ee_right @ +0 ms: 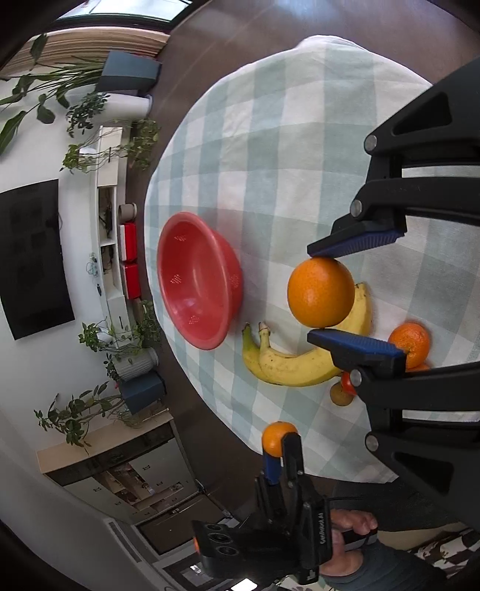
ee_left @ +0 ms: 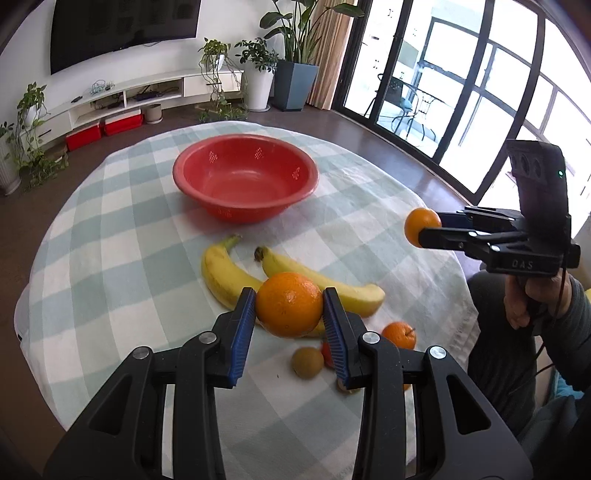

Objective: Organize fruits
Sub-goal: 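Lower both oranges into the red bowl and open both tools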

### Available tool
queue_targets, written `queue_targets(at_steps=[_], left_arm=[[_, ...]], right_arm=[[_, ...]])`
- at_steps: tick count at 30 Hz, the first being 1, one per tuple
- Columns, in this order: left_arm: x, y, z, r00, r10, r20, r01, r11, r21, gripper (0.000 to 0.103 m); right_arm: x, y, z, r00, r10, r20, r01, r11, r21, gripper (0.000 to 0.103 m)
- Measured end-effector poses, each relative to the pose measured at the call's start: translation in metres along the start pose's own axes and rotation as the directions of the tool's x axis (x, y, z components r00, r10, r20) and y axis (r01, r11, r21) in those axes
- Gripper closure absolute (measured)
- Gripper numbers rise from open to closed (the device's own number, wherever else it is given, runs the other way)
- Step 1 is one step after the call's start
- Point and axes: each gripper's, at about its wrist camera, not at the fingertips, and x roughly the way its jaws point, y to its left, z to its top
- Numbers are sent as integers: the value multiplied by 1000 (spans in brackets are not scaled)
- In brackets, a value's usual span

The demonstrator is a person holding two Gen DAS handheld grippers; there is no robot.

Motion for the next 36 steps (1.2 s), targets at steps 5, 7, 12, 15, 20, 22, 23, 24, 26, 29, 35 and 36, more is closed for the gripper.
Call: queue_targets(at_steps=[5, 7, 12, 15, 20, 22, 23, 24, 26, 29, 35, 36], left_arm=[[11, 10, 47, 999, 18, 26, -19, 999, 35, 69], [19, 15, 68, 999, 32, 32, -34, 998, 49, 69], [55, 31, 112, 997, 71, -6, -70, 994, 79, 69], [82, 39, 129, 994, 103, -34, -100, 991, 92, 69], [130, 49, 137, 983, 148, -110, -135, 984, 116, 69], [145, 51, 135, 979, 158, -130, -142, 982, 124, 69], [152, 53, 133, 978, 159, -137, -142, 982, 124, 69], [157, 54, 132, 977, 158, -144, -141, 982, 123, 69], [167, 56, 129, 974, 167, -154, -148, 981, 127, 69], [180, 57, 124, 966, 193, -170, -168, 974, 150, 69], [190, 56, 120, 960, 221, -169, -193, 966, 170, 68], [191, 57, 120, 958, 231, -169, -203, 965, 166, 68]], right_arm=[[4, 0, 21, 1000, -11, 20, 12, 999, -36, 60], [8, -4, 33, 1000, -4, 29, 5, 1000, -31, 60], [33, -17, 75, 999, 17, 31, -16, 1000, -24, 60], [57, -26, 101, 1000, 15, 13, -15, 1000, -18, 60], [104, -38, 125, 998, -11, -59, 10, 1000, -19, 60], [118, -38, 127, 996, -15, -87, 13, 1000, -25, 60], [125, -37, 127, 994, -25, -102, 22, 999, -36, 60], [131, -37, 125, 993, -35, -117, 29, 999, -45, 60], [141, -37, 121, 989, -44, -141, 37, 998, -52, 60], [153, -41, 117, 984, -50, -169, 42, 998, -47, 60], [163, -37, 115, 981, -67, -184, 54, 996, -76, 60], [164, -37, 115, 980, -66, -186, 52, 996, -76, 60]])
